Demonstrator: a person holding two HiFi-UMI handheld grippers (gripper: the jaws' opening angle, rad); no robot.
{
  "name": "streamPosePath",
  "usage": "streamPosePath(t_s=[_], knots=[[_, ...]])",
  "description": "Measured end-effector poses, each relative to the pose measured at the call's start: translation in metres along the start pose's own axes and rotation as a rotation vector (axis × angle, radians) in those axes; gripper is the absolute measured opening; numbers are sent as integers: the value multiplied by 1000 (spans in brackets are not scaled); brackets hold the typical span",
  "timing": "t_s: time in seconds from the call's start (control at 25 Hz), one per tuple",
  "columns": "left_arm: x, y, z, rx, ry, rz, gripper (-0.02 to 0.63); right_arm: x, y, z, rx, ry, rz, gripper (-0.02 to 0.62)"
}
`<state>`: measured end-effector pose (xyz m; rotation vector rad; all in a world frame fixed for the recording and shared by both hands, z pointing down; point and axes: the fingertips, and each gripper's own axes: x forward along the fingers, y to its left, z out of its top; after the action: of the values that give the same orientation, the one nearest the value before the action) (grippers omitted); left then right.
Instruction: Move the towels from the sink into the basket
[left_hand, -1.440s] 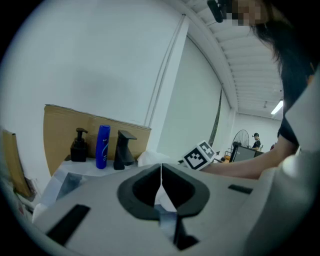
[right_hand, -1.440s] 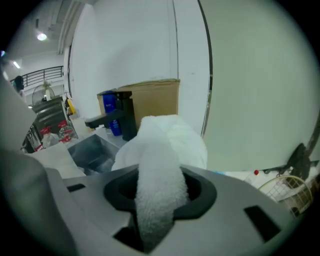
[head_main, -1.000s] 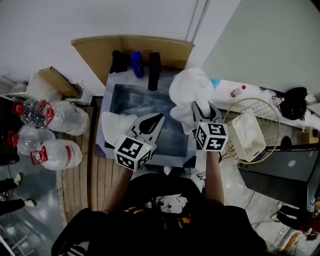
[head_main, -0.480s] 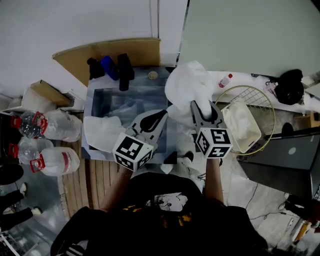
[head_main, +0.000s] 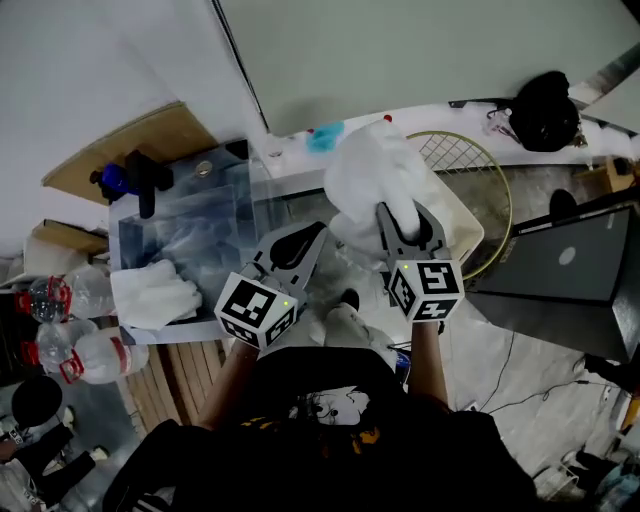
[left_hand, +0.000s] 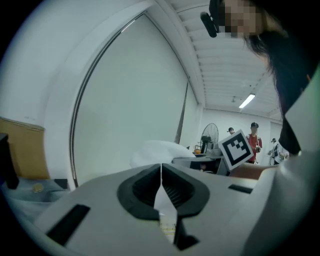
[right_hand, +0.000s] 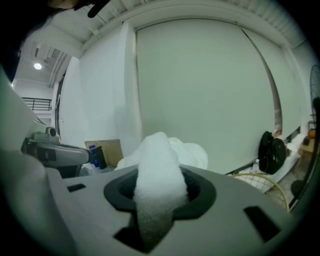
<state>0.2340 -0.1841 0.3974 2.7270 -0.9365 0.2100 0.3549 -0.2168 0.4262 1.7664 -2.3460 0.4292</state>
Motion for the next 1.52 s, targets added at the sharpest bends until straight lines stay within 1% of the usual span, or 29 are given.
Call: streamPosePath(t_s=[0.16, 0.32, 0.48, 0.64, 0.76, 0.88, 0.96, 1.04, 1.16, 1.24, 1.28, 1.32, 1.4, 1.44, 1.52], knots=[[56, -42, -3, 9, 23, -79, 11, -29, -74, -22, 17, 35, -94, 135], [103, -81, -6, 26, 49, -170, 11, -61, -144, -59, 43, 97, -209, 135], [139, -111, -8, 39, 71, -249, 11, -83, -204, -114, 50, 220, -299, 135], [169, -130, -16, 56, 102, -305, 11, -84, -243, -186, 76, 384, -329, 135], [187, -140, -24, 69, 133, -333, 11, -74, -263, -240, 92, 496, -310, 136], [199, -147, -32, 75, 161, -348, 11, -57, -271, -289, 94, 620, -248, 138], [204, -149, -36, 74, 176, -349, 11, -43, -273, -317, 96, 694, -198, 140], [208, -148, -39, 73, 192, -343, 11, -30, -276, -340, 91, 758, -166, 142], [209, -143, -45, 73, 215, -325, 11, -19, -279, -374, 117, 858, -149, 147], [209, -138, -47, 72, 224, -311, 11, -23, -279, -396, 173, 933, -145, 153], [209, -136, -48, 71, 227, -303, 11, -27, -280, -406, 197, 963, -158, 156], [209, -133, -49, 69, 230, -296, 11, -29, -283, -413, 217, 973, -179, 161], [209, -128, -50, 67, 235, -281, 11, -27, -287, -416, 255, 928, -215, 184], [209, -126, -51, 66, 237, -274, 11, -25, -293, -413, 245, 888, -247, 213], [208, -122, -52, 65, 238, -261, 10, -25, -302, -403, 232, 824, -296, 289]])
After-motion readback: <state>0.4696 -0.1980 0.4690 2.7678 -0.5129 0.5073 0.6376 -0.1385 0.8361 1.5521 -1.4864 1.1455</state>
